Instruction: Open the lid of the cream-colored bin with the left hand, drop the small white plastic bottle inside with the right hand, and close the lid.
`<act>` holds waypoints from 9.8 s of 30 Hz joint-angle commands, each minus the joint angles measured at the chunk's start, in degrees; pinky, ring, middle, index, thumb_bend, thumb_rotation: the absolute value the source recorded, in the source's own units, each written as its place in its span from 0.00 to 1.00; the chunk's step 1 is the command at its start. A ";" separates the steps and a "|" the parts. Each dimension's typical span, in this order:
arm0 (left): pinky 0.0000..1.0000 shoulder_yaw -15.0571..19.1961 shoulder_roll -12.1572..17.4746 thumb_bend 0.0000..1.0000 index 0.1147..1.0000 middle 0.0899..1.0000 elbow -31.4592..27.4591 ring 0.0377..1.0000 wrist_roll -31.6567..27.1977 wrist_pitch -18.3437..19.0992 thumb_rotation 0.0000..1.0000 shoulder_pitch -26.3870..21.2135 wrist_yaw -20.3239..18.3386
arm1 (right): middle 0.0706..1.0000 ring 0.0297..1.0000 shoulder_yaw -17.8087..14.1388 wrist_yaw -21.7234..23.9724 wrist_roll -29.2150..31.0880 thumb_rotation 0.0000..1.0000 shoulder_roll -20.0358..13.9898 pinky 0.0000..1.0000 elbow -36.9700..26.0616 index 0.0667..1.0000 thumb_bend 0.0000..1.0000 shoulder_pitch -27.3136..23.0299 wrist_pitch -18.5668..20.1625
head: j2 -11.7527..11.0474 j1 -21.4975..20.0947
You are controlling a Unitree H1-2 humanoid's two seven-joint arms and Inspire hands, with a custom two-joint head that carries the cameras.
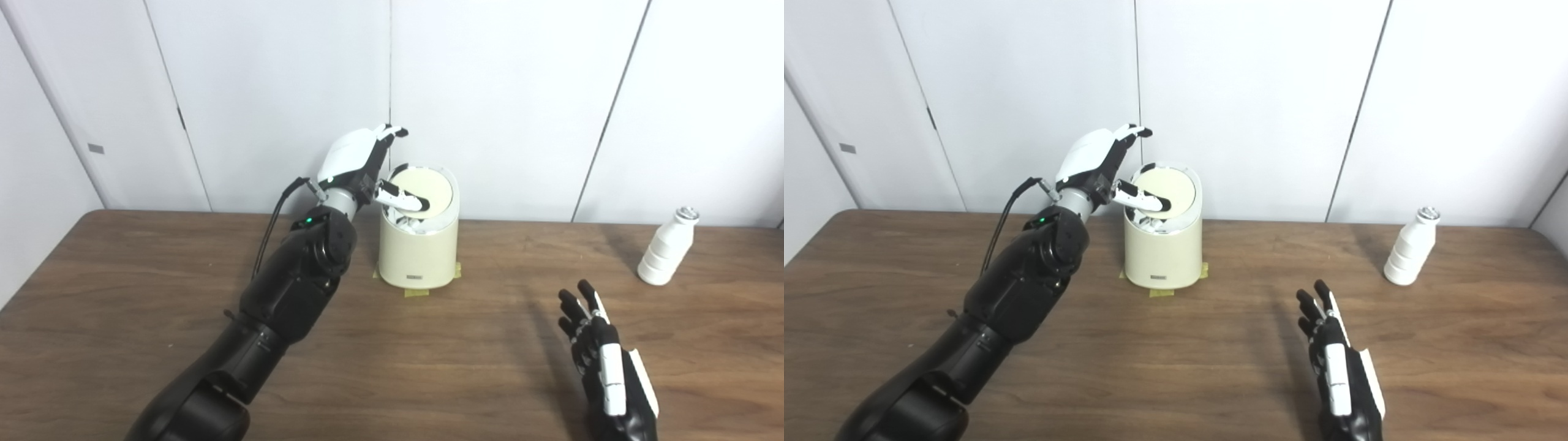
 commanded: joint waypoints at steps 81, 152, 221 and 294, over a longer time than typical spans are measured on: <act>0.87 30.77 -3.09 0.46 0.90 0.88 -38.25 0.87 -37.69 -2.62 0.72 40.91 -5.83 | 0.87 0.83 -3.04 -4.84 -9.06 0.18 -1.91 0.77 -6.55 0.94 0.65 -2.67 7.37 | 1.10 -1.12; 0.97 32.95 0.54 0.31 0.97 0.93 -47.36 0.93 -47.52 9.79 0.45 42.04 -4.36 | 0.95 0.92 -11.89 -3.44 -26.20 0.13 -24.54 0.80 9.34 0.95 0.86 -29.62 32.15 | 7.04 -22.77; 1.00 30.35 1.18 0.25 0.97 0.95 -49.89 0.98 -47.16 9.88 0.31 43.79 -5.77 | 0.84 0.83 -6.22 -10.73 -19.57 0.05 -24.04 0.77 27.80 0.83 0.80 -37.20 20.75 | 8.00 -20.27; 1.00 29.37 -8.46 0.43 0.91 0.92 -47.40 0.94 -45.58 1.98 0.46 49.17 -2.01 | 0.43 0.36 2.67 -9.44 -25.92 0.00 -9.48 0.33 -4.18 0.51 0.51 -38.85 20.00 | 6.81 -6.79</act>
